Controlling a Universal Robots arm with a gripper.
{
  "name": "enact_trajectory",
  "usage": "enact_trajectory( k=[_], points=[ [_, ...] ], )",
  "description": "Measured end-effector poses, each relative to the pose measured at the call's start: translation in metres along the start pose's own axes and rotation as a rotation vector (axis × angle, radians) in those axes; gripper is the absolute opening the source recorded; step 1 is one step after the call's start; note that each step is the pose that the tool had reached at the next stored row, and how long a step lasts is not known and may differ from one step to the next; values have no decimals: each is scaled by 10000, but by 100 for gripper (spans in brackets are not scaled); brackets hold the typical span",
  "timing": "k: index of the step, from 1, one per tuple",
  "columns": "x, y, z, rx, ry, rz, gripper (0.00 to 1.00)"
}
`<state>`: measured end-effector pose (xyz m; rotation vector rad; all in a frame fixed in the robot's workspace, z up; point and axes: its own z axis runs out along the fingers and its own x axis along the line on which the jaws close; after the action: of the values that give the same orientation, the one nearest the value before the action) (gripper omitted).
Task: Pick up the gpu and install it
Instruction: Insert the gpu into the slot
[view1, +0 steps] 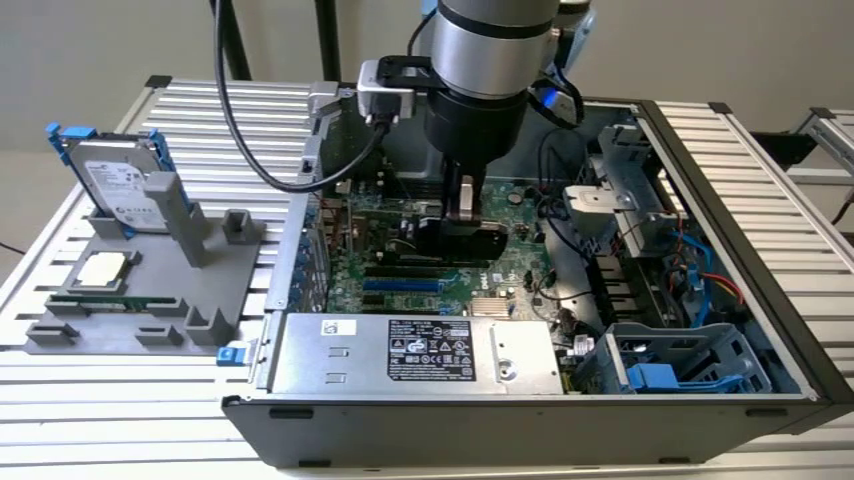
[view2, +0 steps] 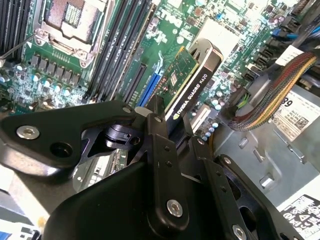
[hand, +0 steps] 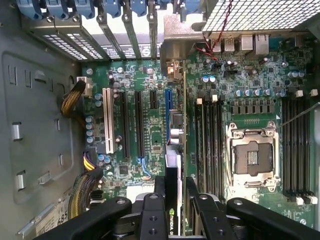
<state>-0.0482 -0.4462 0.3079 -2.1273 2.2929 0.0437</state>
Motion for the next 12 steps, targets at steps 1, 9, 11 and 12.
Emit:
enact_trajectory(
  k=[1,9,11,12],
  points=[
    [1,4,13,0,0,0,0],
    [5,29,95,-1,1,-2,0],
    [5,30,96,-7,3,0,0],
    [5,30,98,-12,1,2,0]
  ],
)
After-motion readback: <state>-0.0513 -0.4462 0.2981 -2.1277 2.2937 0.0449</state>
